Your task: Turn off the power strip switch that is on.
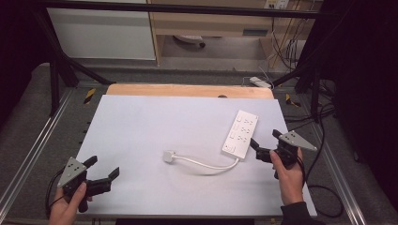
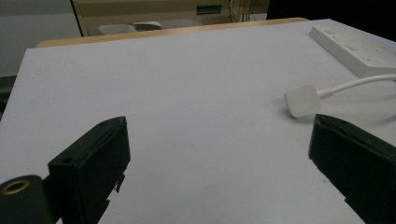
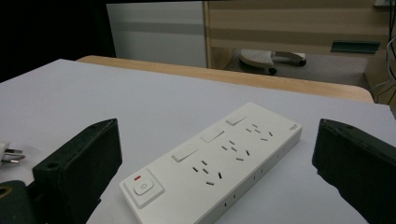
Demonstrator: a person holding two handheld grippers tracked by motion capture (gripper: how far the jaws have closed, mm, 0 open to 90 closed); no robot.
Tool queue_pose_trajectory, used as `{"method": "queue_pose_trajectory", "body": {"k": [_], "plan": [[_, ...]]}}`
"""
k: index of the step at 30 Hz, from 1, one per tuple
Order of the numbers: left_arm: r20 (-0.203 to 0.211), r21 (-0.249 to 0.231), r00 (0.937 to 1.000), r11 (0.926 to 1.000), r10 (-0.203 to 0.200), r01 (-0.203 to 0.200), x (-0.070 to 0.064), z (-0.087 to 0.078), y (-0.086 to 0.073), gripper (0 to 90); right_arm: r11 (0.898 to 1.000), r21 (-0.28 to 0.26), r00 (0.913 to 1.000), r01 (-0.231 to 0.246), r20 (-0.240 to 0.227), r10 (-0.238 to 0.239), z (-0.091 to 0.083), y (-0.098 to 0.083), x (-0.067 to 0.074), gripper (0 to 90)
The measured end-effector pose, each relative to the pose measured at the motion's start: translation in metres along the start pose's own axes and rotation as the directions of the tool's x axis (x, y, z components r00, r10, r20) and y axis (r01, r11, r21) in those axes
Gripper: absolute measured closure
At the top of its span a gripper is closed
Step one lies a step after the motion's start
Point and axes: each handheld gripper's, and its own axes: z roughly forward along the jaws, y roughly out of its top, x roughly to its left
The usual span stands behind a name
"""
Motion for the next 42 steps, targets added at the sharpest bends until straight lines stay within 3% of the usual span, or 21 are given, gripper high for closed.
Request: {"method": "queue_pose_trajectory", "body": {"k": [42], "plan": [[0.009, 0.002, 1.0, 1.0, -0.002, 0.002, -0.001, 0.0, 0.0, 5.3, 0.998, 0.052, 0.9992, 0.038, -0.013, -0.038, 0.036, 0.031, -0.001, 1.7]]}}
